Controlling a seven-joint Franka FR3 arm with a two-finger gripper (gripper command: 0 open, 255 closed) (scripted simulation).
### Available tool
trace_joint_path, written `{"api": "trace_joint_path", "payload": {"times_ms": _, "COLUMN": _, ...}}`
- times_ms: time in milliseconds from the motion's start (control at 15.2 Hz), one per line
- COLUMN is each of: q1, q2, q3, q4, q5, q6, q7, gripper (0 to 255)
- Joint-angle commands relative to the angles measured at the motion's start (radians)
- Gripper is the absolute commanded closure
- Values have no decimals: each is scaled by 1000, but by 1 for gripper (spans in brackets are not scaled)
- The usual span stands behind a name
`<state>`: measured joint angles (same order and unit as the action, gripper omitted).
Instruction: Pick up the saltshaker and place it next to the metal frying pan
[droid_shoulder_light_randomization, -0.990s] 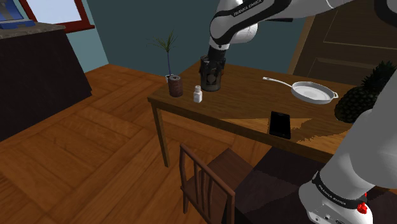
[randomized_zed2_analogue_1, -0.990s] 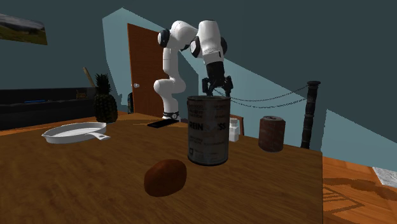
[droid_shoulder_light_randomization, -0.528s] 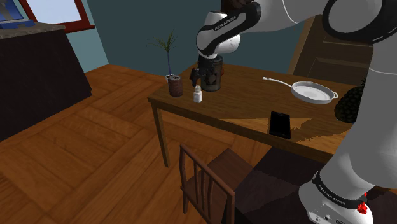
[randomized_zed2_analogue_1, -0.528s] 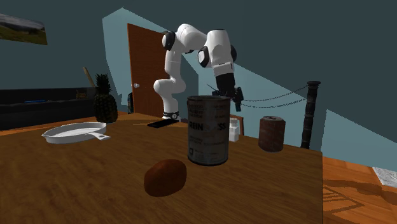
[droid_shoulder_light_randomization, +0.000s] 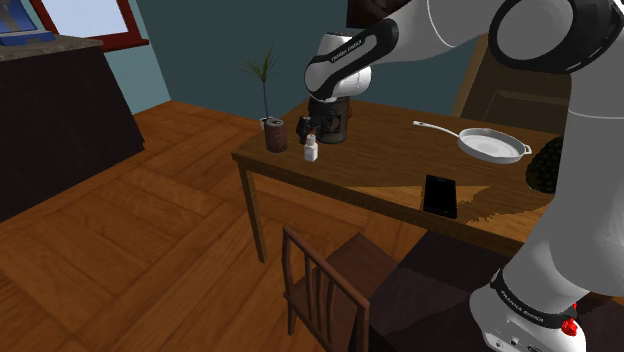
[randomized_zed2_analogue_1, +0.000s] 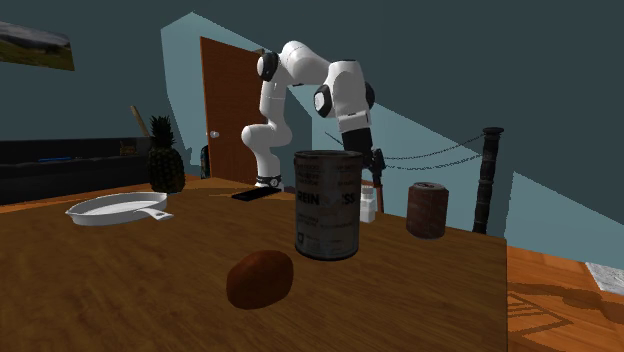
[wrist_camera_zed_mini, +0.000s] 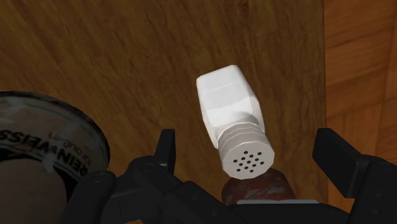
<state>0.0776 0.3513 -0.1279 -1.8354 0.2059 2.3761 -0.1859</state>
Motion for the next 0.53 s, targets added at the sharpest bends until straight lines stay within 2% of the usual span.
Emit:
{"api": "trace_joint_path", "payload": {"times_ms": 0, "q1": 0, "q2": 2, "q3": 0, "q4": 1, "q5": 1, "q6": 2, "q7": 0, "gripper": 0}}
{"api": "trace_joint_path", "payload": {"times_ms": 264, "q1": 0, "q2": 2, "q3": 0, "q4": 1, "q5": 1, "q6": 2, "q7": 0, "gripper": 0}}
{"api": "trace_joint_path", "payload": {"times_ms": 330, "q1": 0, "q2": 2, "q3": 0, "q4": 1, "q5": 1, "q6": 2, "q7": 0, "gripper": 255}}
{"api": "trace_joint_path", "payload": {"times_ms": 462, "q1": 0, "q2": 2, "q3": 0, "q4": 1, "q5": 1, "q6": 2, "q7": 0, "gripper": 255}}
